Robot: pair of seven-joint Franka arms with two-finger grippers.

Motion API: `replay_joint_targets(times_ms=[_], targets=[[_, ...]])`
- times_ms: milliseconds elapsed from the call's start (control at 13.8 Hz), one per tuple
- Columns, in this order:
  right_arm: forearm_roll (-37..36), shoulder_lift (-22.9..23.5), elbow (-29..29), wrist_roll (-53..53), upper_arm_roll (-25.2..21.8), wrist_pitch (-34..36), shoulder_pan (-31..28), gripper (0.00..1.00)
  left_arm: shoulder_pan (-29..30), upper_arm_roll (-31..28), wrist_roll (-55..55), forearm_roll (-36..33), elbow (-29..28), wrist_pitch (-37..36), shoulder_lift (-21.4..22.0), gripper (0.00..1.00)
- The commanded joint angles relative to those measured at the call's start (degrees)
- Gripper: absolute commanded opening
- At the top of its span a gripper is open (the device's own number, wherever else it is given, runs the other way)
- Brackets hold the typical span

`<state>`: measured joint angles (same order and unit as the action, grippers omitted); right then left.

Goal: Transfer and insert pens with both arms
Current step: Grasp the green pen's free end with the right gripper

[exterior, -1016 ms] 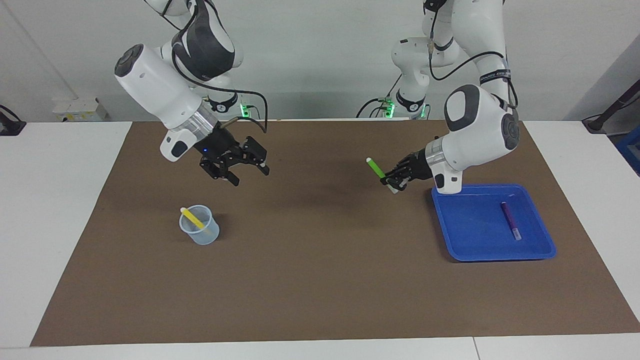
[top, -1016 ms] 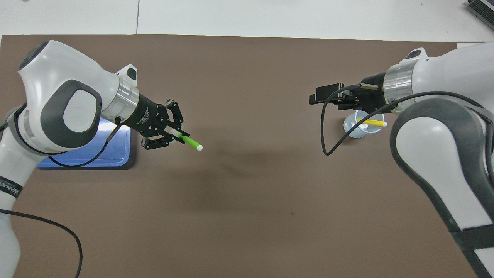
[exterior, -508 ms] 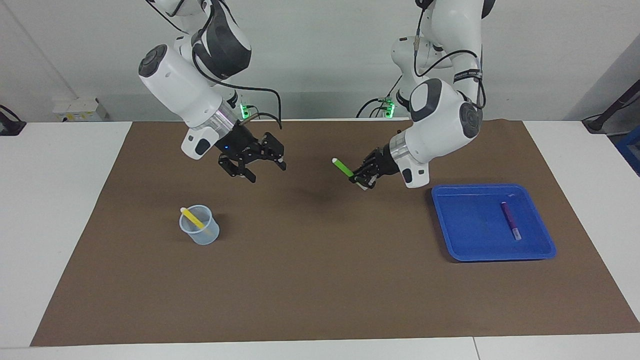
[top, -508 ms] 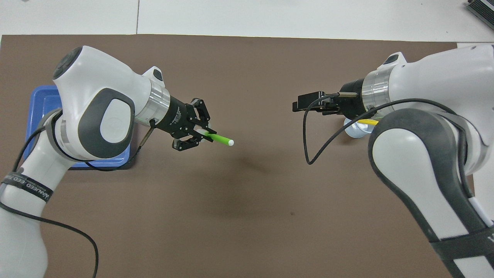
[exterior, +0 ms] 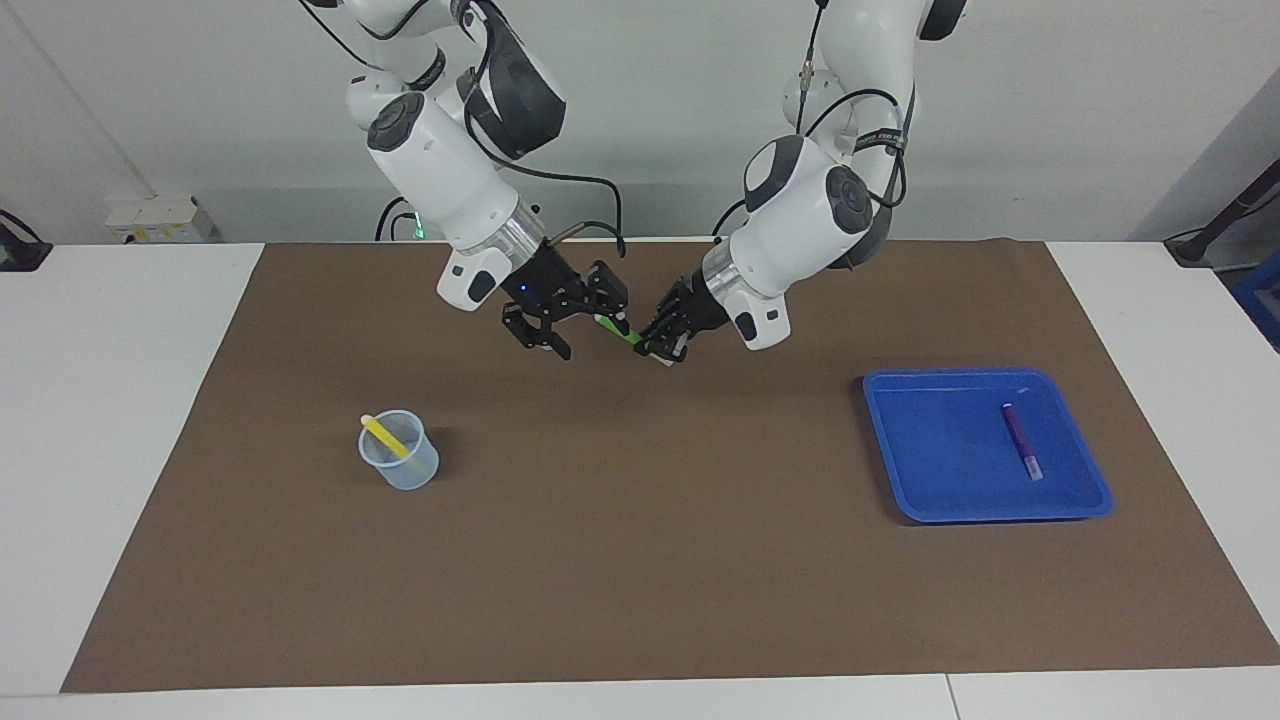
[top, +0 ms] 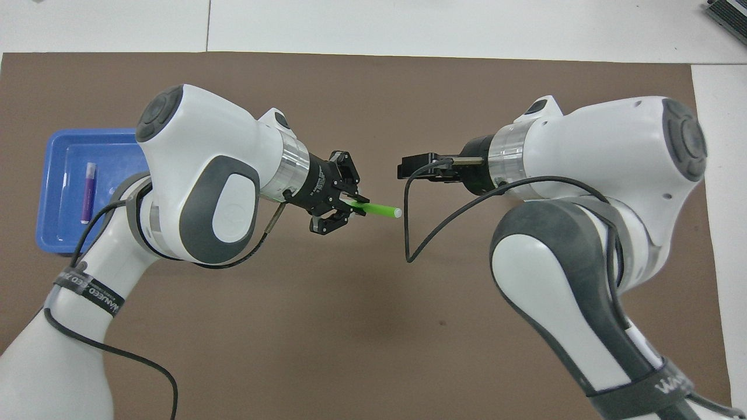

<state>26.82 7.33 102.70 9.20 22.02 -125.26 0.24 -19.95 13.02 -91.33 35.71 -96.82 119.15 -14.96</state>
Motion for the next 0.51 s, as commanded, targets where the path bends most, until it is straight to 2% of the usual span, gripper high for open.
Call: replay_joint_targets(times_ms=[0,435], targets=[[1.04,-1.08,2.23,-1.81,0.39,0.10,-0.77,0.90,-0.70,-0.98,-1.22,2.61,-0.57,1.25,0.29,0.00],[1.04,-1.88,2.68,-2.34,0.31,6.33,-1.56,0.74,-0.71,-0.98,-1.48,4.53,-0.39,1.34,0.37,0.00]])
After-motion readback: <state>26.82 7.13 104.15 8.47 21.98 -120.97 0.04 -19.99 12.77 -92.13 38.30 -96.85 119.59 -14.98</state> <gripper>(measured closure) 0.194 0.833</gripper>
